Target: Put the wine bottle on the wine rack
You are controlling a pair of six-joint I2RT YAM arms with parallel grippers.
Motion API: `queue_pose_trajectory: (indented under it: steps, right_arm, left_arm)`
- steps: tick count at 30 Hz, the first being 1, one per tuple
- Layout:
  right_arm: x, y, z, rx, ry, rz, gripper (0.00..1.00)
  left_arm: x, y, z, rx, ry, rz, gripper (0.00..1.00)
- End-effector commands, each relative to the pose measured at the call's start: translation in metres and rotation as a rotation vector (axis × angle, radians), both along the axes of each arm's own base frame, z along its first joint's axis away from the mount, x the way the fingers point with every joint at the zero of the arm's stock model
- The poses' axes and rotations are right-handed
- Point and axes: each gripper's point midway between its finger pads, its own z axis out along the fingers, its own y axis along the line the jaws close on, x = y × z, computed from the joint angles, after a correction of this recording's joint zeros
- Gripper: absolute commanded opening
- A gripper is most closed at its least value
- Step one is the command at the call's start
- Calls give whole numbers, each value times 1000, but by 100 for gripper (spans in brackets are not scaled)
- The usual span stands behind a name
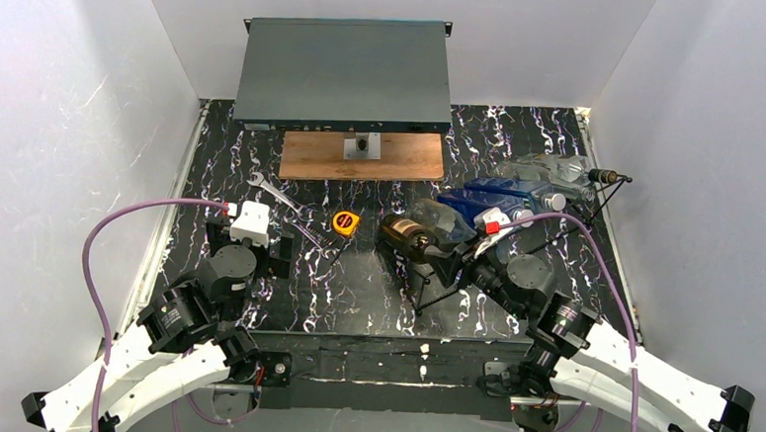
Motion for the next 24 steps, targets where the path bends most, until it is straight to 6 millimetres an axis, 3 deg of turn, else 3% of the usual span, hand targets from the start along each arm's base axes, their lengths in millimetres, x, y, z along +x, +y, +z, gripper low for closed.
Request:
queue_pose_trajectory:
  steps: [1, 9, 13, 16, 20, 24]
  right_arm:
    - [-20, -12, -60, -161, 173, 28, 54]
    - [-17, -10, -33, -126, 143, 23, 72]
    - [-5, -18, -14, -130, 112, -49, 83]
    - [8, -24, 3, -137, 81, -127, 97]
    - [23, -27, 26, -201, 37, -181, 98]
    - [37, -32, 58, -245, -17, -244, 98]
  left_arm:
    - [0, 1, 5, -26, -18, 9, 99]
    - [-1, 1, 5, -29, -19, 9, 99]
    - [0, 0, 5, -27, -16, 7, 99]
    - [0, 0, 4, -27, -14, 6, 99]
    - [-1, -2, 8, -57, -18, 0, 99]
    - [-3, -4, 28, -105, -43, -15, 99]
